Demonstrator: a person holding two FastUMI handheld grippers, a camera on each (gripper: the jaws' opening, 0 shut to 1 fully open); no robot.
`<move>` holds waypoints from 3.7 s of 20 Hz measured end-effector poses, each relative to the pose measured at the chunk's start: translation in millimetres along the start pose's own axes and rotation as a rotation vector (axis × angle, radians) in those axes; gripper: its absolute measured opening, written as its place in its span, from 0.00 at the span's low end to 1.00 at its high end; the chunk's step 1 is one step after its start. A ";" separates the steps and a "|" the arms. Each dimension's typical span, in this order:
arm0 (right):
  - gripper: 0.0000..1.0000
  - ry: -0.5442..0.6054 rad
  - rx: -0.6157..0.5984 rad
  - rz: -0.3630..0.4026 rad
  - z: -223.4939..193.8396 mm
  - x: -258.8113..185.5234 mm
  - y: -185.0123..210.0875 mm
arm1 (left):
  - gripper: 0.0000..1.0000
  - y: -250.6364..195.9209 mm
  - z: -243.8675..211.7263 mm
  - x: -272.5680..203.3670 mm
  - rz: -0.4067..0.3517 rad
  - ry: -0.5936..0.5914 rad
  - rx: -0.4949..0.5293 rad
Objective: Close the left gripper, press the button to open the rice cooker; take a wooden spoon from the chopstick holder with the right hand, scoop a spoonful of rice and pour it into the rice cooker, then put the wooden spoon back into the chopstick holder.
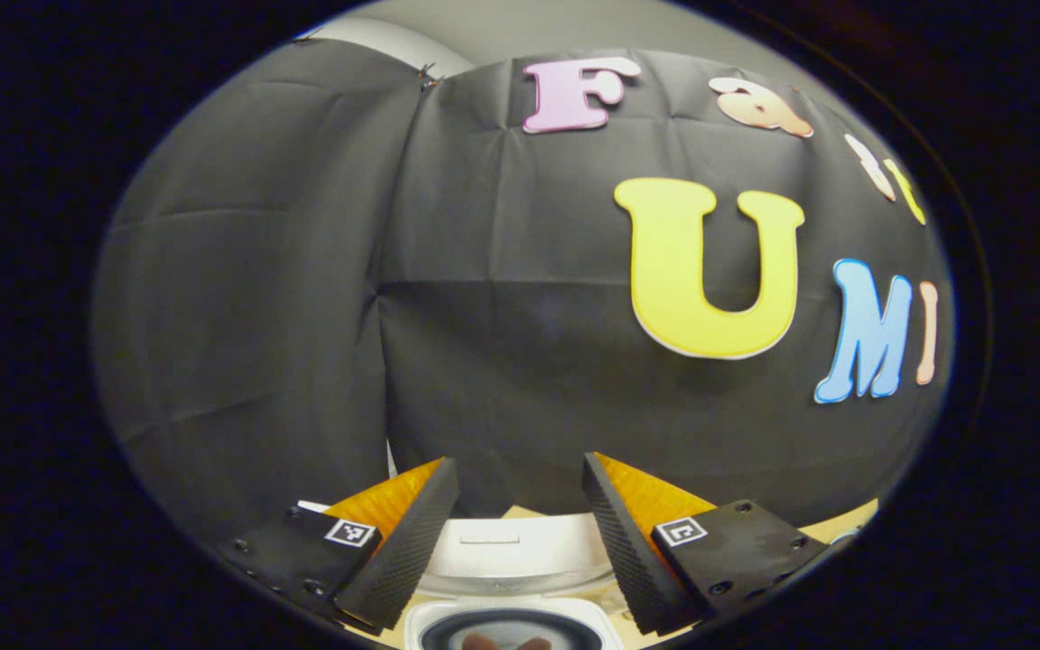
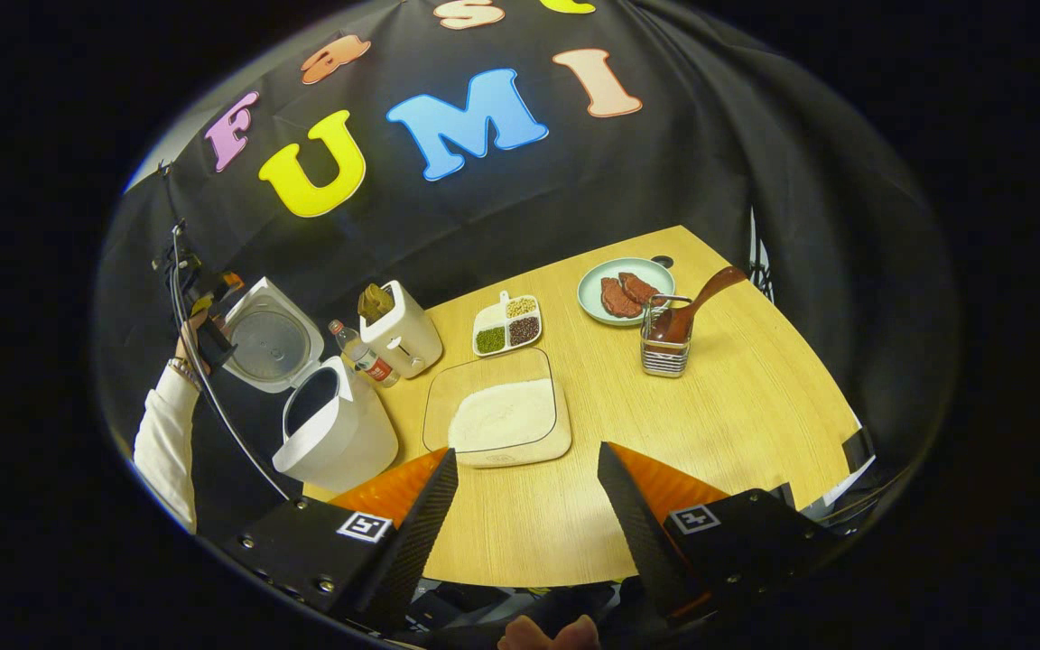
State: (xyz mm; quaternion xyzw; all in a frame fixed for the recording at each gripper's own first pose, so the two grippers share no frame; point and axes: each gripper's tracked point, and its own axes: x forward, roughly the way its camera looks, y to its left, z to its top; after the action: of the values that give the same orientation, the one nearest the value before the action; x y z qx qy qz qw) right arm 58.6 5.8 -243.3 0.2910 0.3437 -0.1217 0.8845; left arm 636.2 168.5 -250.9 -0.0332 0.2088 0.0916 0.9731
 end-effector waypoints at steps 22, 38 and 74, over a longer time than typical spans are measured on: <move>0.96 0.148 -0.006 0.050 -37.6 25.5 6.1 | 0.93 -22.7 -162.6 -161.9 0.011 0.045 0.029; 0.96 0.230 -0.019 0.064 -66.6 31.6 11.7 | 0.96 -15.1 -258.0 -171.5 0.007 0.221 0.025; 0.95 -0.739 -0.216 0.118 208.1 -177.9 -12.3 | 0.96 -143.8 17.1 -514.0 -0.416 -0.276 -0.115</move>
State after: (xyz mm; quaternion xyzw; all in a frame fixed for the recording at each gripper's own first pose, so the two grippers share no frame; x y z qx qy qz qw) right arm 34.7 -125.9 -4.2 0.1521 -0.0046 -0.1302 0.9797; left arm 210.2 -55.4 -19.5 -0.1178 0.0572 -0.0952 0.9868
